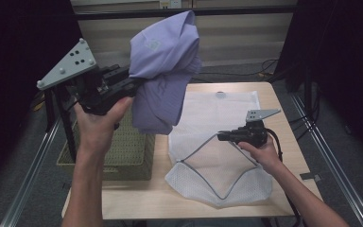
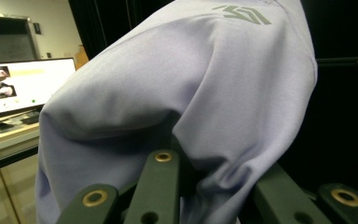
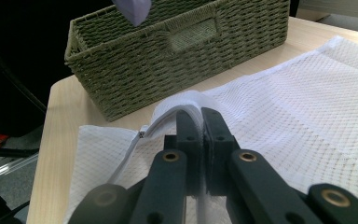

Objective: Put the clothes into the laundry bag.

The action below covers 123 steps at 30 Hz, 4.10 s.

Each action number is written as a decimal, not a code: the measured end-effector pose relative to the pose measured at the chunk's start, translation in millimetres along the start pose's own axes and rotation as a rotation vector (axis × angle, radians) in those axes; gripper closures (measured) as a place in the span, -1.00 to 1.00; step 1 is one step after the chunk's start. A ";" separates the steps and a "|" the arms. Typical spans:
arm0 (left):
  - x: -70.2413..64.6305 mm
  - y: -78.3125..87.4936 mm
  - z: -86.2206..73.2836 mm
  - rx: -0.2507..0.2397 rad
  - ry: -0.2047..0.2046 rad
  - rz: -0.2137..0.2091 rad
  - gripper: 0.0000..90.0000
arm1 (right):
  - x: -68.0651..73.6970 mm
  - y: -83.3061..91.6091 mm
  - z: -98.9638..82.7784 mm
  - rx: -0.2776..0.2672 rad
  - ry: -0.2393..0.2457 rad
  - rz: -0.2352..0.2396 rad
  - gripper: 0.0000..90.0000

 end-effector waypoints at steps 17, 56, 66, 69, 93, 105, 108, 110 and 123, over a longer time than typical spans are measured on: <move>-46.0 -18.0 -21.3 0.019 -0.029 -0.072 0.84 | -2.0 -1.1 0.0 -0.003 -0.005 -0.003 0.95; -133.1 -48.8 -92.7 0.128 0.018 -0.263 0.83 | -1.2 -6.0 -2.6 0.003 -0.021 0.004 0.96; -124.2 -57.6 -135.5 0.211 0.006 -0.242 0.83 | -0.7 -5.4 -2.2 0.001 -0.020 0.004 0.96; -122.1 -58.4 -149.9 0.244 0.001 -0.241 0.83 | -0.4 -7.0 -3.0 0.005 -0.018 0.006 0.96; -104.0 -63.3 -228.3 0.421 -0.007 -0.210 0.82 | 0.7 -10.5 -7.6 0.024 -0.020 0.019 0.96; -102.4 -71.9 -269.7 0.529 -0.008 -0.220 0.82 | 3.4 -8.5 -6.3 0.032 -0.008 0.027 0.96; -102.5 -72.3 -281.5 0.563 -0.012 -0.223 0.81 | 3.1 -8.1 -6.2 0.035 -0.003 0.021 0.96; -102.6 -72.4 -291.5 0.589 -0.016 -0.215 0.81 | 3.7 -7.1 -5.7 0.036 -0.005 0.019 0.96; -106.2 -75.3 -344.0 0.717 -0.034 -0.221 0.81 | 3.8 -4.2 -4.5 0.027 -0.011 0.023 0.96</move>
Point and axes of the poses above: each handheld gripper's, and its own axes: y roughly backward along the jaws, z roughly out of its top, x roughly to its left, the point moved 10 cm from there along -y, roughly forward along the jaws, and after that the axes turned 10 degrees about z, right-handed, at the moved point
